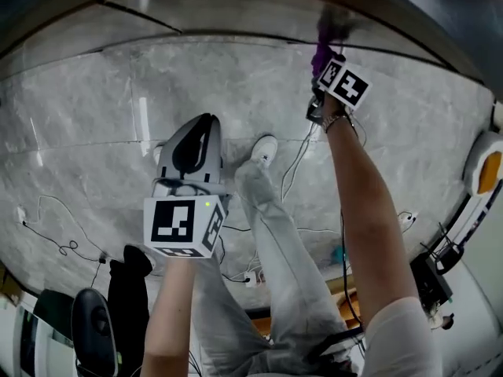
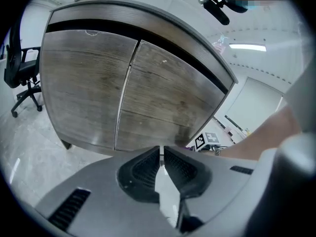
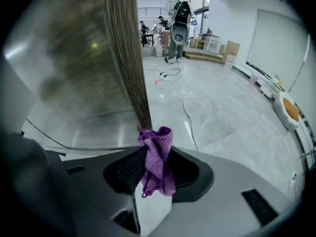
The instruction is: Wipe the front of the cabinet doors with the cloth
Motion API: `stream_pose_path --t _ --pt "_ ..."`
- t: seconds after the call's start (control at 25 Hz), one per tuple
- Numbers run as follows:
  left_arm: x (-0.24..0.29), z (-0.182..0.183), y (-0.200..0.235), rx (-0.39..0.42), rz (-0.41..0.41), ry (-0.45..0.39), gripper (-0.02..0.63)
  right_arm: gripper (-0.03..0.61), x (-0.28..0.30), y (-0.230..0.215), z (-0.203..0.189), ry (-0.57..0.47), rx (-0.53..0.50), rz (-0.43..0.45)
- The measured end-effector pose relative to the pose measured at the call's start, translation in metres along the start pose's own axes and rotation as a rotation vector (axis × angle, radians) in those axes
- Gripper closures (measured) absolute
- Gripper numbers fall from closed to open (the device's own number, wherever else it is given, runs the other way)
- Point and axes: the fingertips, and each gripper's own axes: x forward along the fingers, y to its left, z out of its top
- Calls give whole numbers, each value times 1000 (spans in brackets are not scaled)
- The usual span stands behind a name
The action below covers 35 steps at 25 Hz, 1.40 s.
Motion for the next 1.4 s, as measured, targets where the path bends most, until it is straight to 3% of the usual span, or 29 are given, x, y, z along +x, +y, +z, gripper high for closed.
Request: stream_pose_path --t 0.16,0.36,0.52,0.72,0.88,1.04,1.16,1.4 --pt "-26 -12 -9 -6 -42 41 581 430 -73 14 -14 -47 18 104" --pt "-78 -13 -13 46 -137 89 581 430 -223 45 -44 -169 -13 267" --pt "-138 8 -31 157 -224 121 581 430 -352 43 -53 -263 96 305" --pt "-210 44 -49 239 -271 120 581 431 -496 28 -33 -413 191 358" --pt "-270 51 -78 272 -263 101 581 431 -594 4 -30 -503 139 398" --pt "-334 41 -126 286 -253 81 581 431 -673 -23 -45 -542 114 460" --pt "-376 24 -167 312 -238 76 581 431 -728 -36 -58 -583 38 517" --pt "-453 42 -239 298 -163 -75 581 431 -828 -37 -45 -712 -134 664"
